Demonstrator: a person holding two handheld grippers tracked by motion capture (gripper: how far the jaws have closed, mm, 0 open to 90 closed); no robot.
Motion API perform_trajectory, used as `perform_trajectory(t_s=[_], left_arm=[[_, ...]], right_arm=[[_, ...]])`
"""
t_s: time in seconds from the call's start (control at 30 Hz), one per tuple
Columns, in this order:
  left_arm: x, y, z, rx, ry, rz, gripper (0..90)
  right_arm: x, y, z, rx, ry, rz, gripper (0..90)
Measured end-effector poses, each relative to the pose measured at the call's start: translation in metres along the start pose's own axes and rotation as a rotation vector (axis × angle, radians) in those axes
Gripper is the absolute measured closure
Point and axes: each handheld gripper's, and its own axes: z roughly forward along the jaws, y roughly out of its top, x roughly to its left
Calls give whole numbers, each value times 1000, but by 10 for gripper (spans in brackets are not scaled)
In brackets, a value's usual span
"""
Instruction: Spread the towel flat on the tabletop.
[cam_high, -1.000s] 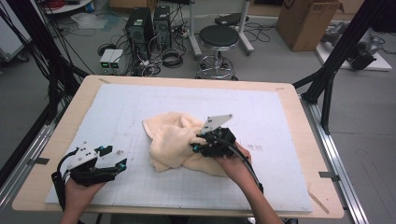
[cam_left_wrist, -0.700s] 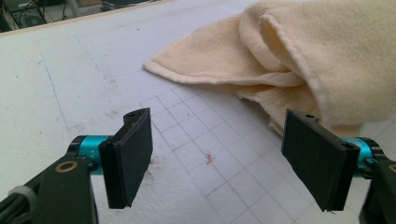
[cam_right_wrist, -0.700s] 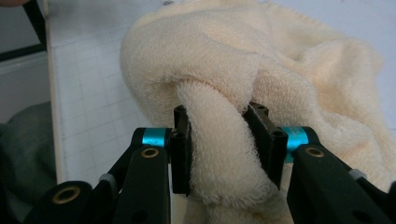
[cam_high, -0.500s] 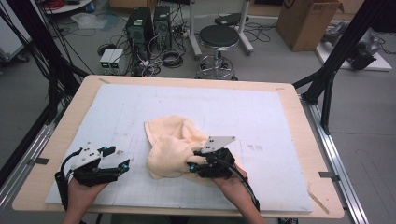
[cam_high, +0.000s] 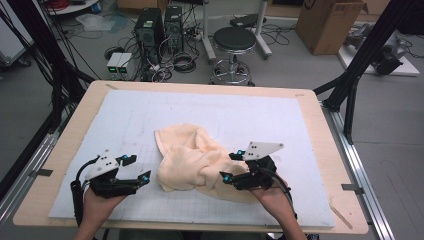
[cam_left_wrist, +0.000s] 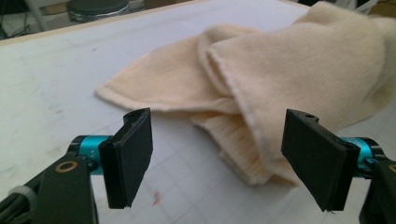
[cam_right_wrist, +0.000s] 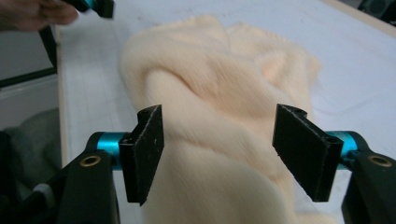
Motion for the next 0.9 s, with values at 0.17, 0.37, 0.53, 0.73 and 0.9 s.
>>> perform_trajectory(t_s=[0.17, 0.37, 0.53, 0.73, 0.9], left_arm=[[-14, 10, 19, 23, -85, 28, 257], [-27, 17, 51, 115, -158, 82, 257], [-31, 13, 67, 188, -185, 128, 349], [-33, 13, 61, 190, -200, 177, 698], [-30, 10, 41, 172, -214, 164, 765]], right_arm=[[-5, -28, 1, 29, 20, 2, 322], [-8, -37, 4, 40, 44, 11, 430], [-5, -45, 11, 71, 82, 4, 617], [8, -49, 14, 93, 126, -21, 728], [17, -50, 8, 70, 162, -23, 746]])
